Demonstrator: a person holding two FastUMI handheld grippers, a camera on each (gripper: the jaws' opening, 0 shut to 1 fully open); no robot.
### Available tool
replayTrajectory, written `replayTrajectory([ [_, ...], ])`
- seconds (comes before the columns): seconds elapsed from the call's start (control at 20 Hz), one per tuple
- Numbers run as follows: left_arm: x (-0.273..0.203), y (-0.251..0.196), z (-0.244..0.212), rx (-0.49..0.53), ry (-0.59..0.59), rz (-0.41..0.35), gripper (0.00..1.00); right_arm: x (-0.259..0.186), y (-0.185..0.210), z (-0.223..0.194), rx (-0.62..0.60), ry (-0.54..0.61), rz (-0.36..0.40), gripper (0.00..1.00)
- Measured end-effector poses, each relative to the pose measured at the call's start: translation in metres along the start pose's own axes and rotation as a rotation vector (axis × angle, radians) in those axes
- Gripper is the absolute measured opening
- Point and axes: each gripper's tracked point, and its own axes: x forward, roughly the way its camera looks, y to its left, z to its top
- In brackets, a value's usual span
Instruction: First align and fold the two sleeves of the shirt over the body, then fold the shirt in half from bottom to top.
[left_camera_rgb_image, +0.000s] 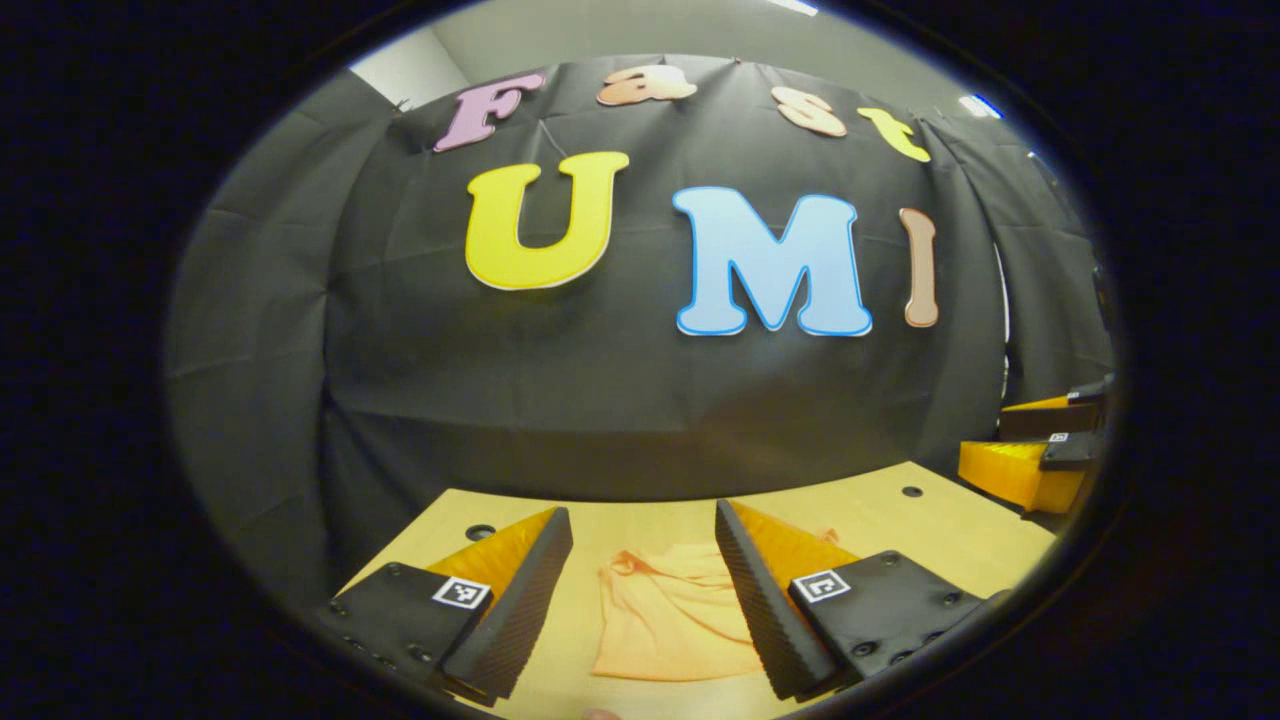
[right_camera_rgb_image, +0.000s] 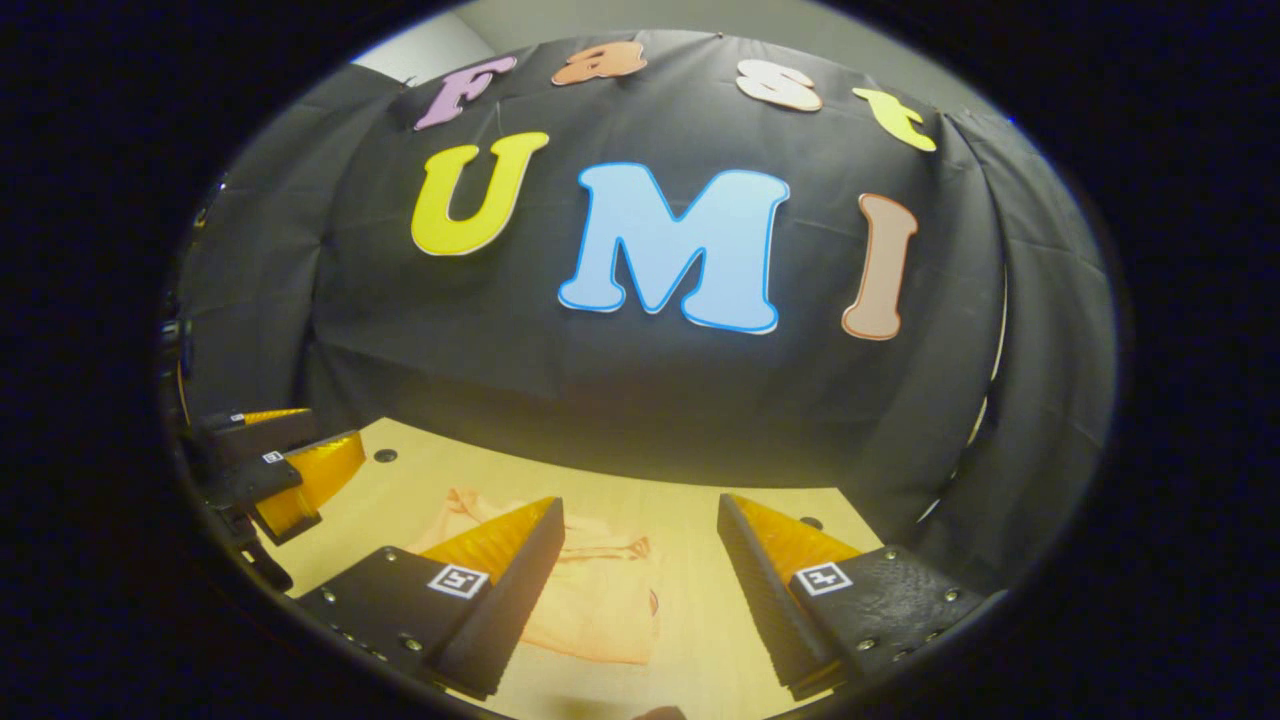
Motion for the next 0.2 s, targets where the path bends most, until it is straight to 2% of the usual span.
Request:
replayTrajectory([
  [0.2,-0.035,0.001,0.01,-0.007,-0.029,0.035,0.94,-0.032,-0.008,0.005,-0.027,-0.044,0.0,0.96],
])
